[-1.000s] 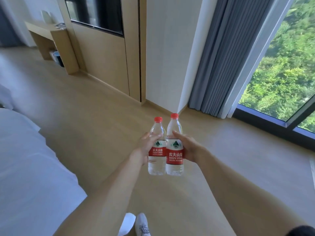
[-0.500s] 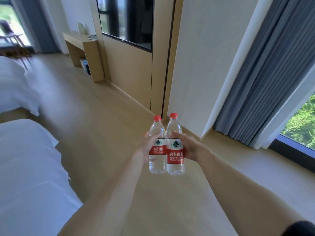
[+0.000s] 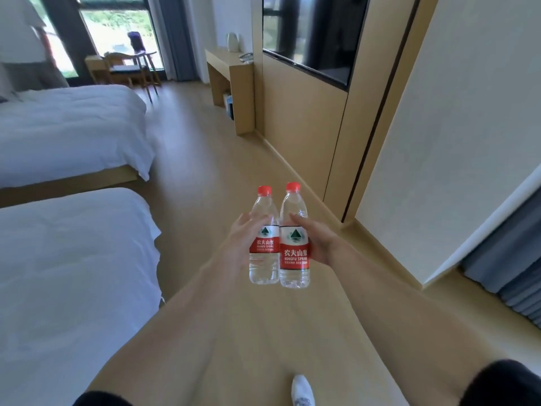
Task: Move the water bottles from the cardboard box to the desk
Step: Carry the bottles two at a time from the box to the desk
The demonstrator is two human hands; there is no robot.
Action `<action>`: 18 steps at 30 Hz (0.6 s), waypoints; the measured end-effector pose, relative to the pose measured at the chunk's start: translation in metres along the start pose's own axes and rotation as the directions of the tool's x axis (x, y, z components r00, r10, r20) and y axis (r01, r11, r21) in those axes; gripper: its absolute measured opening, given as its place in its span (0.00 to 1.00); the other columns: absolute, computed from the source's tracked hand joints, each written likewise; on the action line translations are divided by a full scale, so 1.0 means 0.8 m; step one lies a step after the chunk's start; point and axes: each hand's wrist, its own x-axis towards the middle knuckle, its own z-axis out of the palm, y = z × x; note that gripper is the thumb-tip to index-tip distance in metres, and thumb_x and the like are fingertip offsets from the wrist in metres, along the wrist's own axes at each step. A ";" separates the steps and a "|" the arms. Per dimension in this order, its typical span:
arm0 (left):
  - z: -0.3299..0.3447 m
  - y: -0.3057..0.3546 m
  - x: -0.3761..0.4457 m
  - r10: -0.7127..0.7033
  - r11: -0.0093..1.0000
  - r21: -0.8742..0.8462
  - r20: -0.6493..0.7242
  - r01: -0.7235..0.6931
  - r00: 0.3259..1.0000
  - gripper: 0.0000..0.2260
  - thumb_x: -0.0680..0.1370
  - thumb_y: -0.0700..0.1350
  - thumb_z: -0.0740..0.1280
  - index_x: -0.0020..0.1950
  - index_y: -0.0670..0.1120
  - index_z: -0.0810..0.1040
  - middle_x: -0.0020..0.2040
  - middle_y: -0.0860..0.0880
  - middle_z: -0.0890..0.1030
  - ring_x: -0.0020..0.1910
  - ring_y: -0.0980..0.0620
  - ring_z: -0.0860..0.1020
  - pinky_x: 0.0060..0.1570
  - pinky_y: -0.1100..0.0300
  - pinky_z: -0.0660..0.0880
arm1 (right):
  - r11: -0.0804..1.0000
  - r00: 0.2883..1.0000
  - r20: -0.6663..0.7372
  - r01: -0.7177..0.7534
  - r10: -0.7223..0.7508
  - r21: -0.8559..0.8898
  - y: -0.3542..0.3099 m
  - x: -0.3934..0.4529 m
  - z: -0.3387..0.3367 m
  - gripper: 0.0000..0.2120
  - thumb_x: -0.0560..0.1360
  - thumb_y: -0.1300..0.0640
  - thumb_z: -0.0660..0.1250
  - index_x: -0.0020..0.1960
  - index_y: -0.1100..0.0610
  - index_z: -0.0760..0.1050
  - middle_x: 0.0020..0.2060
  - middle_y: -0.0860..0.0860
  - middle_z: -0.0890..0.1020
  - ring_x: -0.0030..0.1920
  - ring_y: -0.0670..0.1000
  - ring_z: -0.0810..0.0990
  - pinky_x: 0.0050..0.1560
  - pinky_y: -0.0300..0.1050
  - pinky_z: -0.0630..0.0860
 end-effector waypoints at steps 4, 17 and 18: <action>0.004 0.034 0.067 -0.016 1.000 -0.015 -0.071 0.015 0.997 0.18 0.74 0.47 0.76 0.61 0.47 0.75 0.54 0.37 0.84 0.52 0.34 0.84 0.54 0.31 0.78 | 0.999 0.993 0.110 -0.035 0.039 -0.036 -0.051 0.077 -0.010 0.24 0.79 0.48 0.68 0.68 0.63 0.74 0.60 0.62 0.83 0.61 0.63 0.82 0.58 0.56 0.79; -0.013 0.127 0.263 0.018 0.996 -0.086 -0.216 -0.037 0.976 0.17 0.75 0.44 0.76 0.60 0.44 0.73 0.56 0.35 0.82 0.47 0.37 0.84 0.55 0.33 0.78 | 0.991 0.939 0.322 -0.096 0.122 -0.094 -0.164 0.303 -0.005 0.27 0.81 0.47 0.64 0.73 0.64 0.69 0.64 0.64 0.79 0.52 0.58 0.84 0.47 0.50 0.82; -0.018 0.133 0.278 0.022 0.995 -0.090 -0.216 -0.042 0.976 0.17 0.75 0.44 0.75 0.60 0.44 0.73 0.57 0.35 0.81 0.48 0.36 0.83 0.56 0.32 0.78 | 0.991 0.937 0.326 -0.100 0.125 -0.094 -0.169 0.321 -0.002 0.27 0.81 0.47 0.64 0.73 0.64 0.69 0.64 0.64 0.79 0.52 0.59 0.84 0.48 0.50 0.82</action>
